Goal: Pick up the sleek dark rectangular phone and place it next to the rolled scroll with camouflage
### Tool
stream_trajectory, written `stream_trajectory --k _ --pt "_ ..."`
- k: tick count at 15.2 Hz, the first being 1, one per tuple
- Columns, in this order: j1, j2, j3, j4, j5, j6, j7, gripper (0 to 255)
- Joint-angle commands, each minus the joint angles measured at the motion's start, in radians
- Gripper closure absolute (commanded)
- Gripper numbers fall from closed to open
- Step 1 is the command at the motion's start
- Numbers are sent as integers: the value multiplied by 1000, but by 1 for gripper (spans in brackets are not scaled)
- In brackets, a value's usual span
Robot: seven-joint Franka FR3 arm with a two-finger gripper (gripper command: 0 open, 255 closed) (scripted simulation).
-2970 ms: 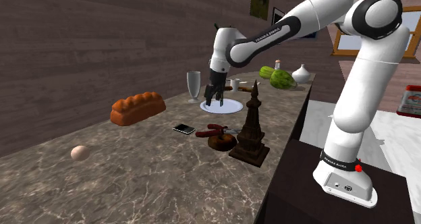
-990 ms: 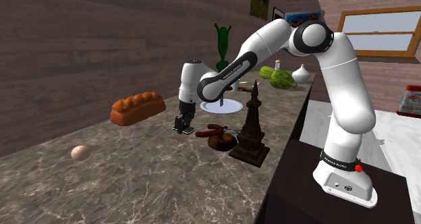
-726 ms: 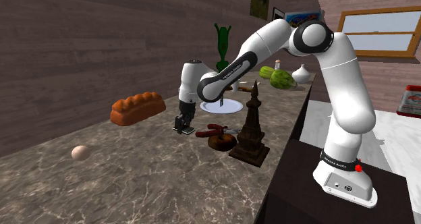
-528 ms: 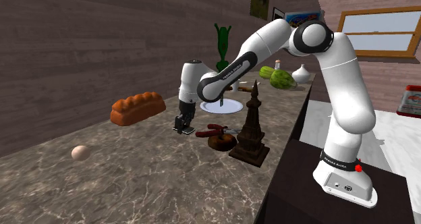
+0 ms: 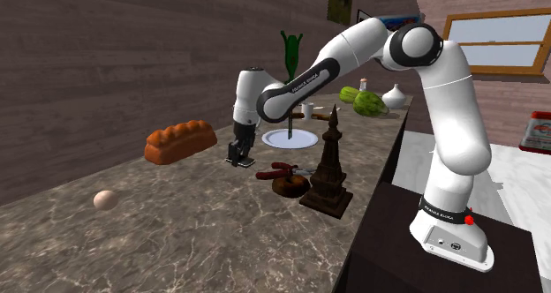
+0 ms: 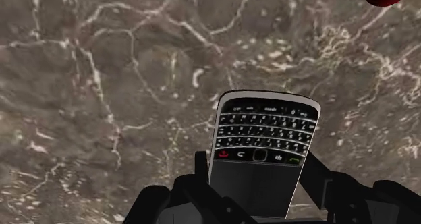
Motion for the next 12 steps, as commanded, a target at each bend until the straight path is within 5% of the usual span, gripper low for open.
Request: stream_trajectory --k 1,12 --pt "-3 -16 5 6 10 -22 -7 255" --pt "-12 -73 23 79 50 -146 -38 255"
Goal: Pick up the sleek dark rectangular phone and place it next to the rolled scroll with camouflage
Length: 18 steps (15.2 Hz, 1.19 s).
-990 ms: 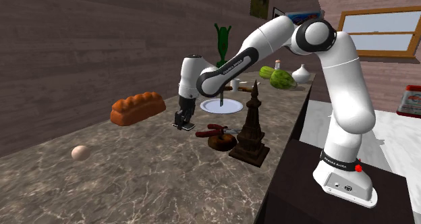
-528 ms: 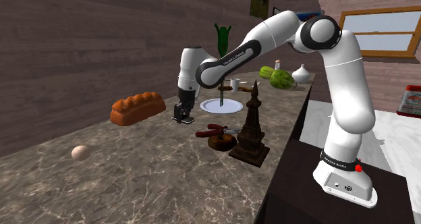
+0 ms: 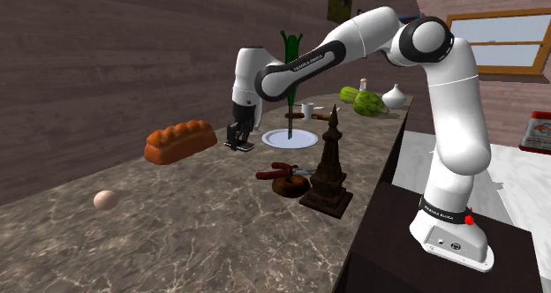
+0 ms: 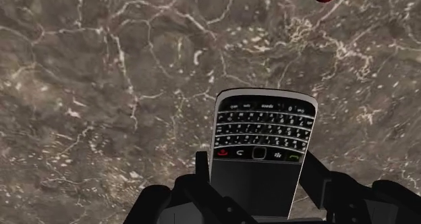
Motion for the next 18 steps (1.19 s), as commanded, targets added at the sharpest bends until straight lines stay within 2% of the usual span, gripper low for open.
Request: stream_trajectory --k 1,4,11,18 --pt "-1 -9 3 15 6 -24 -5 255" --pt "-2 -17 5 35 13 -51 -11 255" --pt "-130 -123 -25 -105 100 4 -192 255" --pt "-239 -185 -75 -182 176 28 -382 255"
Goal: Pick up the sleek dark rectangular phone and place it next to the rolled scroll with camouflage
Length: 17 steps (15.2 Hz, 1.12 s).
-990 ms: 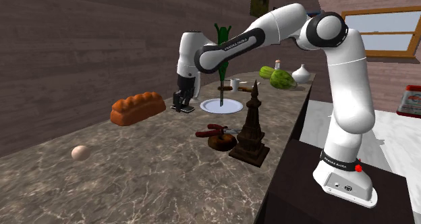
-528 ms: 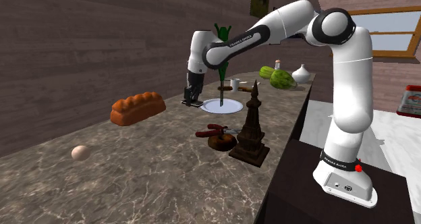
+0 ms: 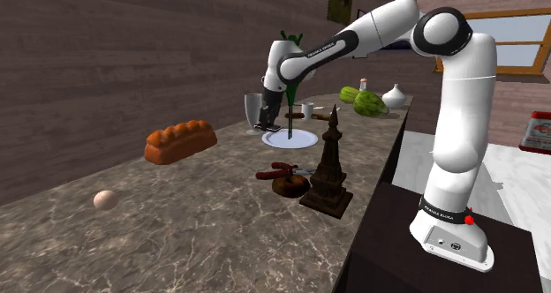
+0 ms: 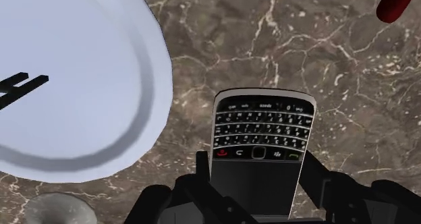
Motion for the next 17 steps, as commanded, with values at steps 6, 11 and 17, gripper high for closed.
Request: stream_trajectory --k 6,11,17 --pt "-99 -25 -59 -35 61 12 -189 255" --pt "-166 -13 -103 -18 93 1 -317 255" --pt "-243 29 -153 43 124 -26 -460 255"
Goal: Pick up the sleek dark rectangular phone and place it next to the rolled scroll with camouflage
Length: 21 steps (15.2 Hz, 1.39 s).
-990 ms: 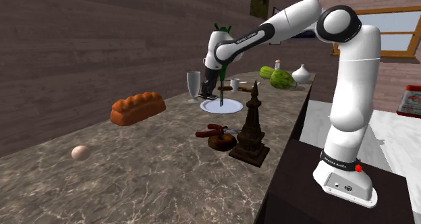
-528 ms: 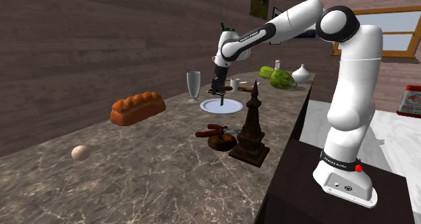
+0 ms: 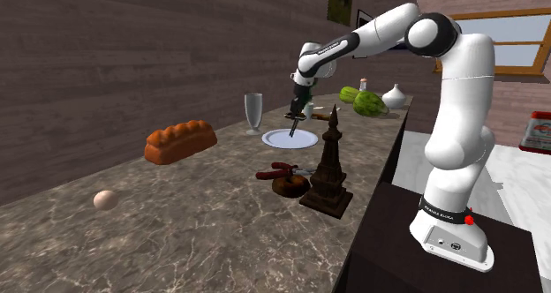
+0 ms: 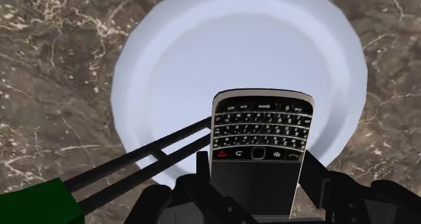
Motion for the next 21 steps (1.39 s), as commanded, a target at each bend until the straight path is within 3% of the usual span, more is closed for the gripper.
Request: stream_trajectory --k 1,10,15,21 --pt "-27 18 -16 24 10 -12 -50 255" --pt "-140 148 -76 213 43 -90 -236 255" --pt "-210 270 -104 401 57 -168 -334 255" --pt "-210 287 -103 345 61 -96 -344 255"
